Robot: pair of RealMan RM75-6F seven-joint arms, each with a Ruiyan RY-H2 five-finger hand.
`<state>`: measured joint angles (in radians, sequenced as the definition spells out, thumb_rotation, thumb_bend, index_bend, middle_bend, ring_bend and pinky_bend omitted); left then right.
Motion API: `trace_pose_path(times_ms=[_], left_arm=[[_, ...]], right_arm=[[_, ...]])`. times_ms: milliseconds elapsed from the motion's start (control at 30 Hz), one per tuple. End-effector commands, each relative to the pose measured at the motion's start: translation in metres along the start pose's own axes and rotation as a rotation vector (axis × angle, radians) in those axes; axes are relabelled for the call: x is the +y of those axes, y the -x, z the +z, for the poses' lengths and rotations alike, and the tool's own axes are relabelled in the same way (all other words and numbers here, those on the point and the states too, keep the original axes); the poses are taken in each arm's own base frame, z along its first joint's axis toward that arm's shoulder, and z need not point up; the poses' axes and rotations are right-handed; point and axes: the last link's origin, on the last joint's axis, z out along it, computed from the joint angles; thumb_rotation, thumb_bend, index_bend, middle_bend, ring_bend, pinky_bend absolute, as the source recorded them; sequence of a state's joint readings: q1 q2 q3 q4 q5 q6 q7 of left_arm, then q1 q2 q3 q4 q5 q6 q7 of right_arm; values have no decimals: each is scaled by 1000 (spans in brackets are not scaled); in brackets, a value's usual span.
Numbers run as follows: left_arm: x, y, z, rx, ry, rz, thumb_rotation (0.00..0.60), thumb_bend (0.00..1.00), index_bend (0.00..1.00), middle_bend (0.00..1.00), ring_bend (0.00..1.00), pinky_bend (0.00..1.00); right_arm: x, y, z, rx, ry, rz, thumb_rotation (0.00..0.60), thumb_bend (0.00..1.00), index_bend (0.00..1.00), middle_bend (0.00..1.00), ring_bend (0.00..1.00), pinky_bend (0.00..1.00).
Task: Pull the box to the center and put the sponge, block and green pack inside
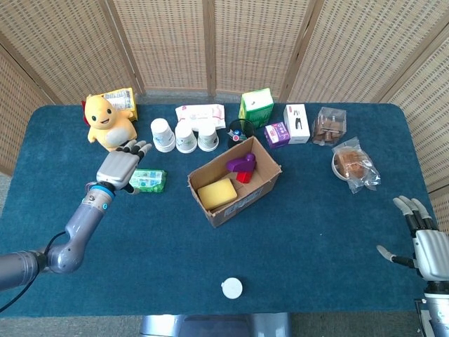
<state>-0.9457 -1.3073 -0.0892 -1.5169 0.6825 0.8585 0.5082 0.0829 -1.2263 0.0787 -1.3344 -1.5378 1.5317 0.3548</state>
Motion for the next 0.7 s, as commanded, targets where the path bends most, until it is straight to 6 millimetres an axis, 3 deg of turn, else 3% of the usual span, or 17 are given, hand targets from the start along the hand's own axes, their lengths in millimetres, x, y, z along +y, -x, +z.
trace_pose_path(times_ms=[33,500,700], left_arm=[[-1,14,4,-40,-13,2,600,116,0,0,0,220],[5,45,28,-106,-49,12,600,116,8,0,0,226],[12,52,36,-109,-61,26,600,120,71,39,11,323]], right_arm=[[1,0,0,-1,2,0,600,0,104,0,0,233],[3,1,2,-6,3,19,600,0,101,0,0,233],[4,0,2,-3,5,24,600,0,100,0,0,233]])
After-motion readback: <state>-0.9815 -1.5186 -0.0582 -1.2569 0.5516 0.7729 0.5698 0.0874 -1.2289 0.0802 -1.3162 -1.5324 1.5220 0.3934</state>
